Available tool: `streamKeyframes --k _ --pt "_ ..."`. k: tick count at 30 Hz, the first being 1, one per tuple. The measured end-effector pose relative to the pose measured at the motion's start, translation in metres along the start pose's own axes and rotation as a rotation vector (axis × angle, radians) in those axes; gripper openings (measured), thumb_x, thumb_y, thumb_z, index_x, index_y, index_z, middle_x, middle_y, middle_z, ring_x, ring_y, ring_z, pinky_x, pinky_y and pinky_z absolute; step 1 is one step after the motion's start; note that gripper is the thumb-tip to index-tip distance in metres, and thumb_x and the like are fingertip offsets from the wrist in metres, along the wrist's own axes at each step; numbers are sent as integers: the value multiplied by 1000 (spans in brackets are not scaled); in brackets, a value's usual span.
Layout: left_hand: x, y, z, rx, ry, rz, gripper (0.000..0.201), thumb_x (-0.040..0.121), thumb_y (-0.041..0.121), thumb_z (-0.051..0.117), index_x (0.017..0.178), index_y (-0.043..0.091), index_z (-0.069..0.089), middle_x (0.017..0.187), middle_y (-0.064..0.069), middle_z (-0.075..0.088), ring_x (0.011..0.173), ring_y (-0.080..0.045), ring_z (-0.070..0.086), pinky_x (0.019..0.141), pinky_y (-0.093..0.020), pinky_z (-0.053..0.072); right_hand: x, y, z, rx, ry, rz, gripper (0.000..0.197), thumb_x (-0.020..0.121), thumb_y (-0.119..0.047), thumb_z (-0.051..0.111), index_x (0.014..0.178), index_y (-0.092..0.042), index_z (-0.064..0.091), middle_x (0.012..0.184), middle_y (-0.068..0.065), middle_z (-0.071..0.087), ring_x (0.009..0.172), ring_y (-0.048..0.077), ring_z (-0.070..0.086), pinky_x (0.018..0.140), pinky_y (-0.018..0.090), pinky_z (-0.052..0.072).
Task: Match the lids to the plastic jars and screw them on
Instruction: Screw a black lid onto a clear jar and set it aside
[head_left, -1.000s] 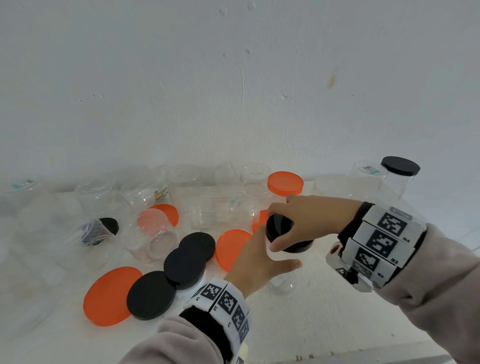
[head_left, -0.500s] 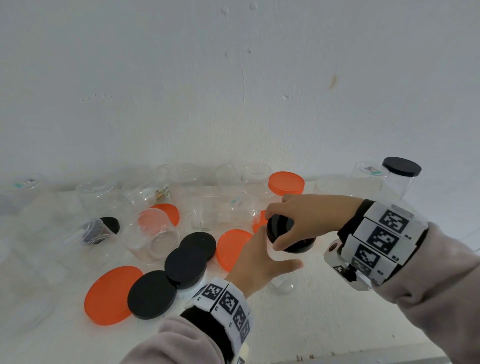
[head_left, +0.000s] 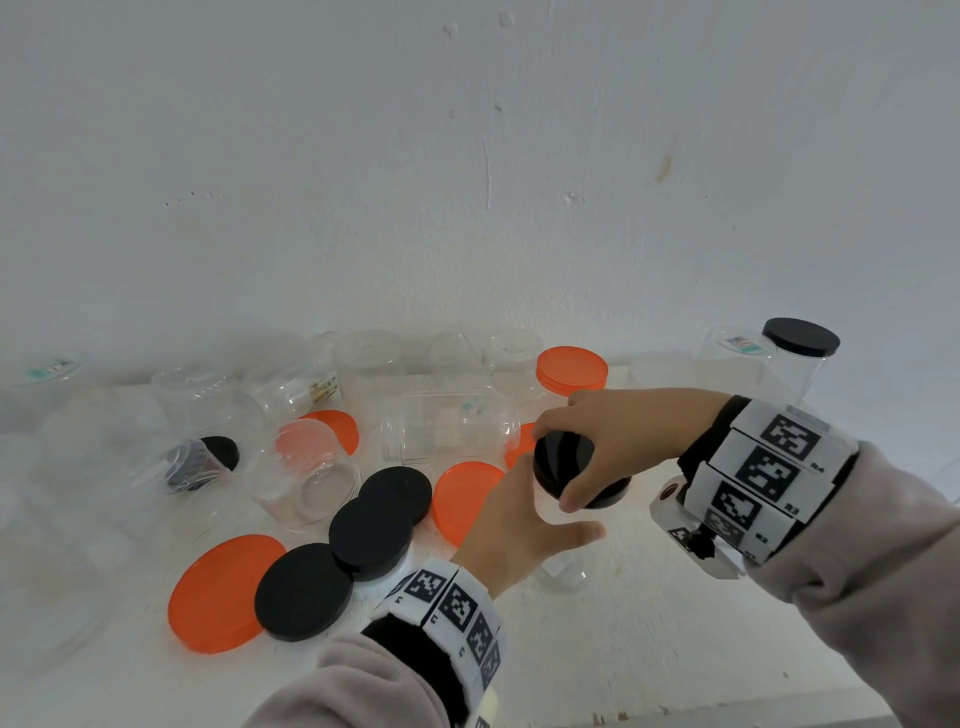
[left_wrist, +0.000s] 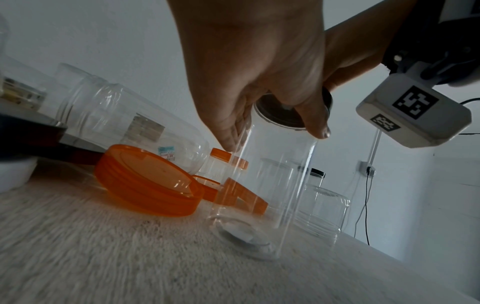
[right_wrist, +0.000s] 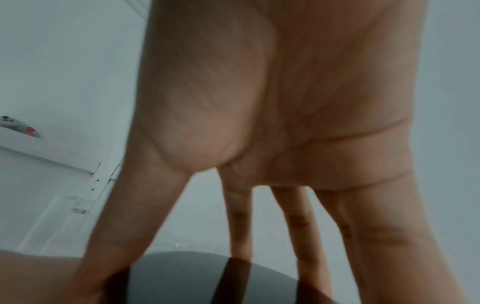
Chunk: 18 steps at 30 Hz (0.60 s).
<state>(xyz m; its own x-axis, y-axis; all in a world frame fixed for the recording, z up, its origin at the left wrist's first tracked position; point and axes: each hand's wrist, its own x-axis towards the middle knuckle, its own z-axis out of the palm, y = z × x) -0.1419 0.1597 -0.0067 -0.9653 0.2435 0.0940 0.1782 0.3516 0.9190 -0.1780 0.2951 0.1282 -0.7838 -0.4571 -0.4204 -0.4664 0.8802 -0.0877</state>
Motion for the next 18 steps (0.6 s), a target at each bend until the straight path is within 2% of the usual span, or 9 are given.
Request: streamKeyframes --k 2,4,7,10,15,18 --pt "0 0 0 -20 -9 -1 70 69 40 83 117 53 33 118 26 55 108 14 50 85 -9 39 1 0 3 -14 24 31 68 70 -67 67 127 -41 40 107 -7 44 92 20 60 81 38 56" --pt "-1 0 0 -24 -15 -1 69 69 39 83 113 57 33 118 27 55 108 16 49 84 -6 39 2 -1 4 -17 39 35 69 70 -66 67 128 -40 40 107 -7 44 91 14 55 79 32 53" --pt "0 0 1 -3 1 5 69 69 39 83 110 59 31 113 30 53 102 24 46 79 2 36 -1 0 -1 28 -11 -10 76 71 -47 77 134 -44 35 117 -7 41 104 16 49 86 34 51" --pt "0 1 0 18 9 27 73 69 40 83 116 57 29 109 36 49 100 31 41 78 7 31 -5 0 -5 21 -53 -82 76 72 -30 80 135 -46 39 123 -9 38 113 16 45 92 37 50" --pt "0 1 0 19 -7 30 79 69 43 82 133 38 36 114 31 51 103 24 44 78 5 33 -6 2 -3 8 -1 -93 73 74 -40 77 136 -45 40 119 -11 41 111 14 46 94 37 49" --pt "0 2 -2 27 -18 13 74 69 43 83 126 42 36 111 31 52 100 25 45 76 5 34 -4 2 0 -5 14 -88 74 74 -46 75 138 -45 37 117 -11 41 109 15 47 92 37 49"
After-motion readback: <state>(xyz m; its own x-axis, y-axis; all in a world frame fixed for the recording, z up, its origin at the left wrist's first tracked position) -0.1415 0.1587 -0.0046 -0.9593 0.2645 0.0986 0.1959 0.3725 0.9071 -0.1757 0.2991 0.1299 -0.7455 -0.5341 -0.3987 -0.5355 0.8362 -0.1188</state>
